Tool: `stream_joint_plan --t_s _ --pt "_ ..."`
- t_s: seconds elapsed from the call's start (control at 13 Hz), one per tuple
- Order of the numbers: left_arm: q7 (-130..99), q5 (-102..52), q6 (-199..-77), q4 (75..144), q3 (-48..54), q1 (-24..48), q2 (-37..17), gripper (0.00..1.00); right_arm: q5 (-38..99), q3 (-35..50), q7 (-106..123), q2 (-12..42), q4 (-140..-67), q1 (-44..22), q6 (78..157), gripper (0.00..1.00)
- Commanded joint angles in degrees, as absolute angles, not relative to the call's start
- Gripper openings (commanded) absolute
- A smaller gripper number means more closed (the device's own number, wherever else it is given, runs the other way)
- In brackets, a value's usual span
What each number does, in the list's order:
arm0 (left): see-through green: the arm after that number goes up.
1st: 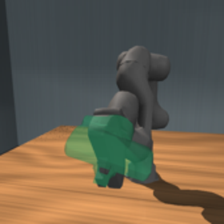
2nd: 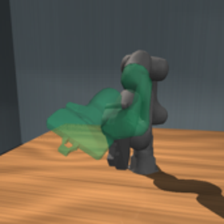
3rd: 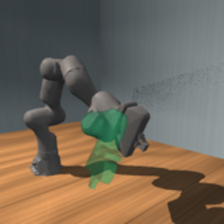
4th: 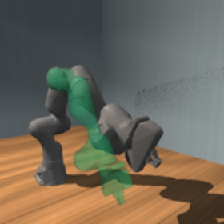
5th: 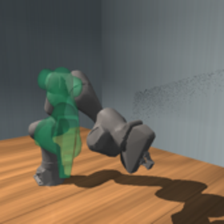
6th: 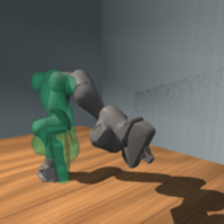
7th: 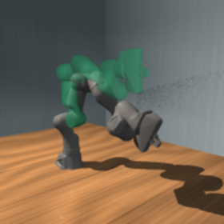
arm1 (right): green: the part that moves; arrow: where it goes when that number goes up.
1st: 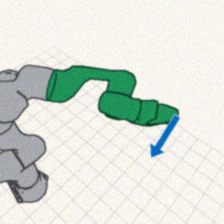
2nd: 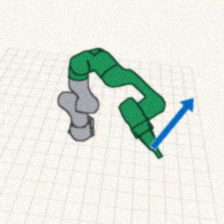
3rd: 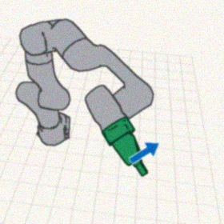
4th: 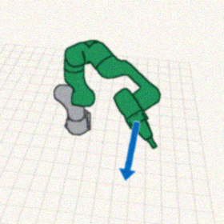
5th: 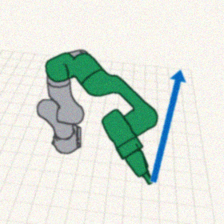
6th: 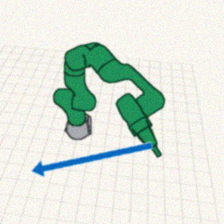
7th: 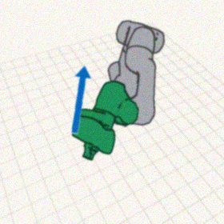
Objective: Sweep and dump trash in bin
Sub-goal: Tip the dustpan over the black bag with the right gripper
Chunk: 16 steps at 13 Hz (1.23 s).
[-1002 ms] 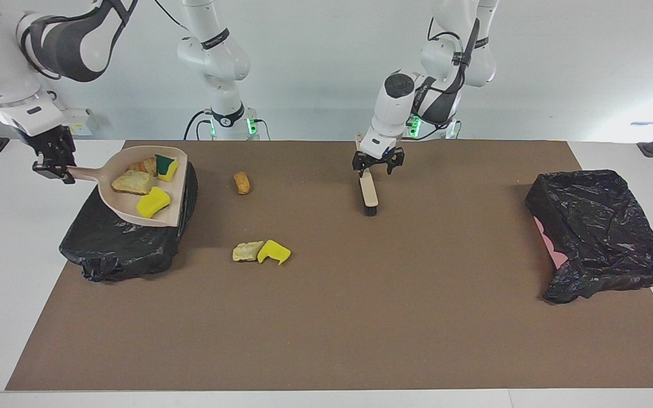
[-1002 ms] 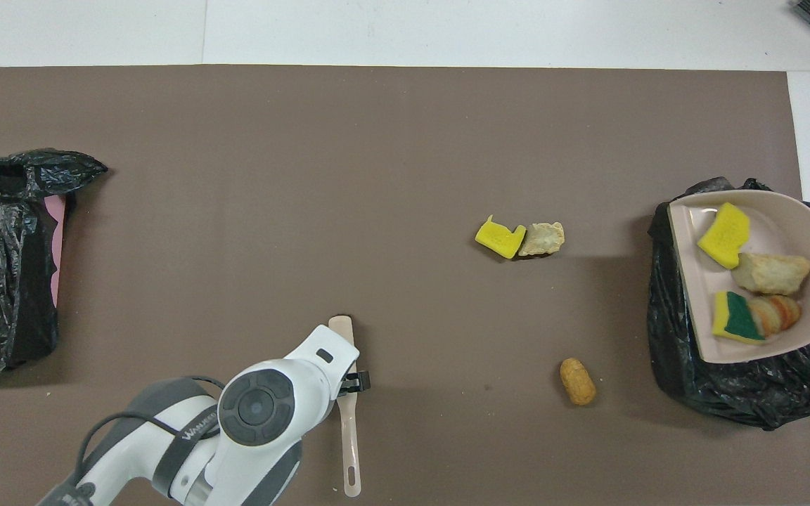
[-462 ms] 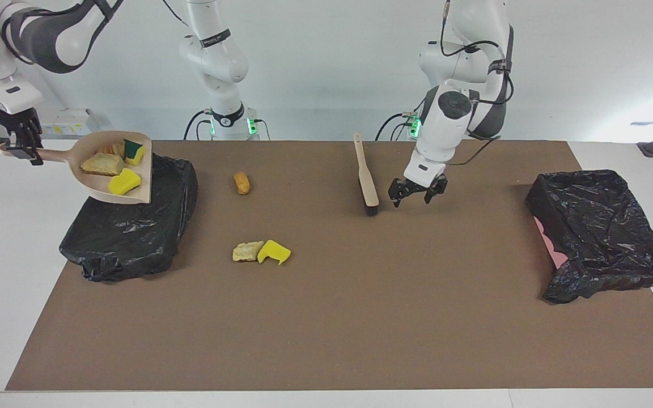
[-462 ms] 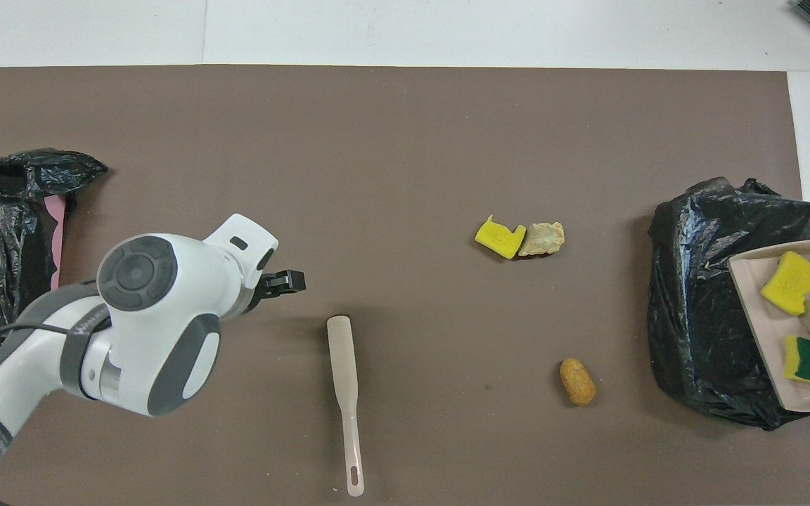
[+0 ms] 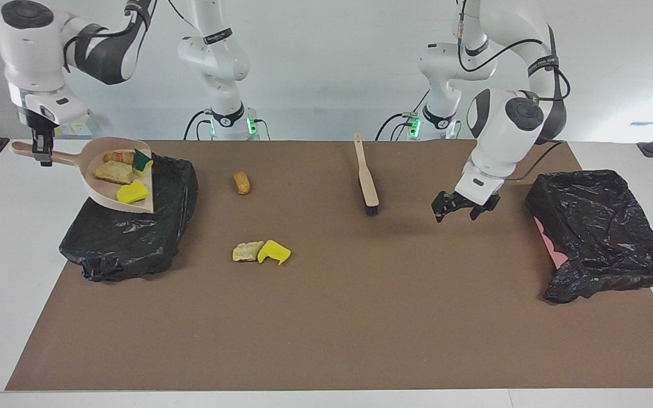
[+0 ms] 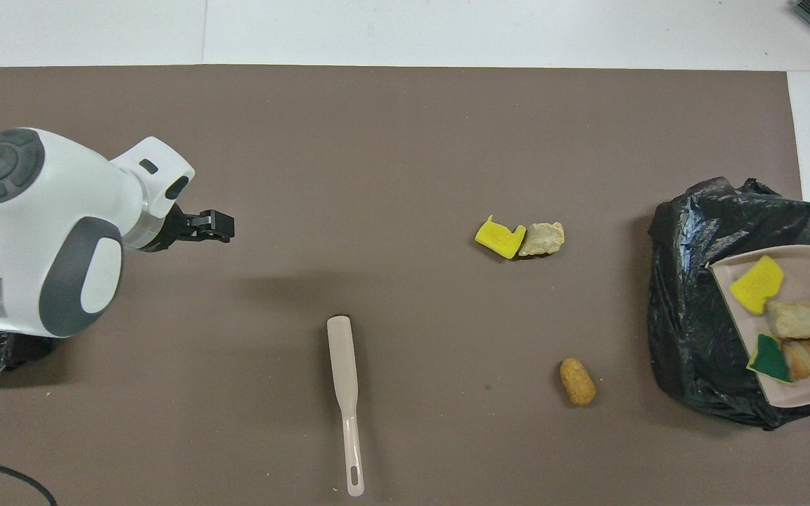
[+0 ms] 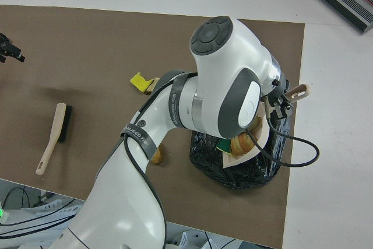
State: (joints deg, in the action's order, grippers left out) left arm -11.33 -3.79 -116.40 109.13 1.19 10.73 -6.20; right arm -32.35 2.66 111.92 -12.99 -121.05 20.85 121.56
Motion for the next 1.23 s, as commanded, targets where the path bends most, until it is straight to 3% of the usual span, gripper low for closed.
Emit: stream_joint_plan --t_s 0.0,0.31,0.54,0.85,1.16 --pt "-4.9 -3.5 -110.1 104.6 1.8 7.0 -7.0 1.0 -44.4 2.6 98.8 -19.2 -128.0 14.7 122.2 0.0" --pt "5.1 -3.4 -102.1 100.6 1.7 1.5 -6.4 1.0 -55.2 3.6 93.7 -20.0 -127.7 11.3 119.0 0.0" --pt "5.7 -2.7 -99.7 100.4 1.4 0.4 -4.8 1.0 -56.2 5.4 96.2 -19.8 -121.6 10.3 114.6 0.0" --pt "5.5 -1.3 -92.0 94.7 1.1 0.0 -3.7 1.0 -49.2 6.2 95.4 -19.2 -114.0 7.8 108.2 0.0" --pt "6.0 1.4 -87.4 91.6 1.2 0.3 -3.5 1.0 -35.6 6.2 85.4 -16.5 -112.2 7.7 109.2 0.0"
